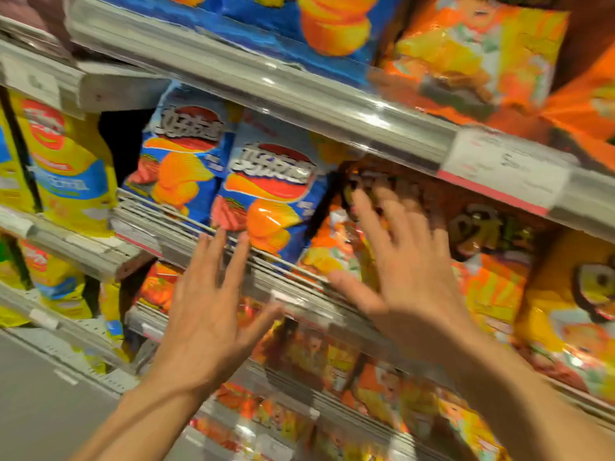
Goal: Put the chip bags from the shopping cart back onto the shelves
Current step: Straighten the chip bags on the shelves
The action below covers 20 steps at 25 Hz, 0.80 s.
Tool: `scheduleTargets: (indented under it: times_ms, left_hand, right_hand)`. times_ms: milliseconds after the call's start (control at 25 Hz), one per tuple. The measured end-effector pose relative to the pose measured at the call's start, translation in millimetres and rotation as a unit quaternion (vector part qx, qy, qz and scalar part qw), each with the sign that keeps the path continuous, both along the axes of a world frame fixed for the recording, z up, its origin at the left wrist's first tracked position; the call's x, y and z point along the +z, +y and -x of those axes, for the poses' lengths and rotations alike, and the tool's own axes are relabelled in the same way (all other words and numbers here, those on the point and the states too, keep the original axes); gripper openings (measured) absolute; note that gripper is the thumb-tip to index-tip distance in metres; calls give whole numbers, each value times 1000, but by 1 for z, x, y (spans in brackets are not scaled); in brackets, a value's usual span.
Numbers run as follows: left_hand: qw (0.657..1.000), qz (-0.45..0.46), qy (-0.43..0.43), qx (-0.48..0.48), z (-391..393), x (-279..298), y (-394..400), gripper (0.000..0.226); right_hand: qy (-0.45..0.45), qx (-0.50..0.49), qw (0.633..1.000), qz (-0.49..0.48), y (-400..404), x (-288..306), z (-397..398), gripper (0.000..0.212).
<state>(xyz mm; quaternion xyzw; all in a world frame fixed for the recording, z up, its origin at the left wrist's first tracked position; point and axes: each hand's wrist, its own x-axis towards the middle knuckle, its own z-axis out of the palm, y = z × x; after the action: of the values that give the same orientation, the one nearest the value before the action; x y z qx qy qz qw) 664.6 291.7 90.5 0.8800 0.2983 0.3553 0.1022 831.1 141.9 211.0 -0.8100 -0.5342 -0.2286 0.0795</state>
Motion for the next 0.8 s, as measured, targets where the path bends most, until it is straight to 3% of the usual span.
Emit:
scheduleTargets:
  times_ms: [160, 280, 440, 640, 800]
  left_hand:
    - [998, -55, -17, -31, -20, 0, -87, 79]
    - [995, -70, 7, -71, -45, 15, -125, 80]
    - [991, -65, 69, -91, -74, 18, -142, 80]
    - [983, -74, 165, -41, -87, 10, -143, 94]
    - [992, -70, 99, -41, -99, 17, -166, 93]
  right_hand:
    - [-71, 33, 997, -8, -90, -63, -14, 81]
    - [-97, 6, 995, 2, -136, -71, -38, 79]
    - [-57, -4, 998, 5, -166, -81, -57, 78]
    - [-38, -8, 999, 20, -165, -88, -56, 94]
    - [-3, 13, 999, -52, -182, -79, -58, 79]
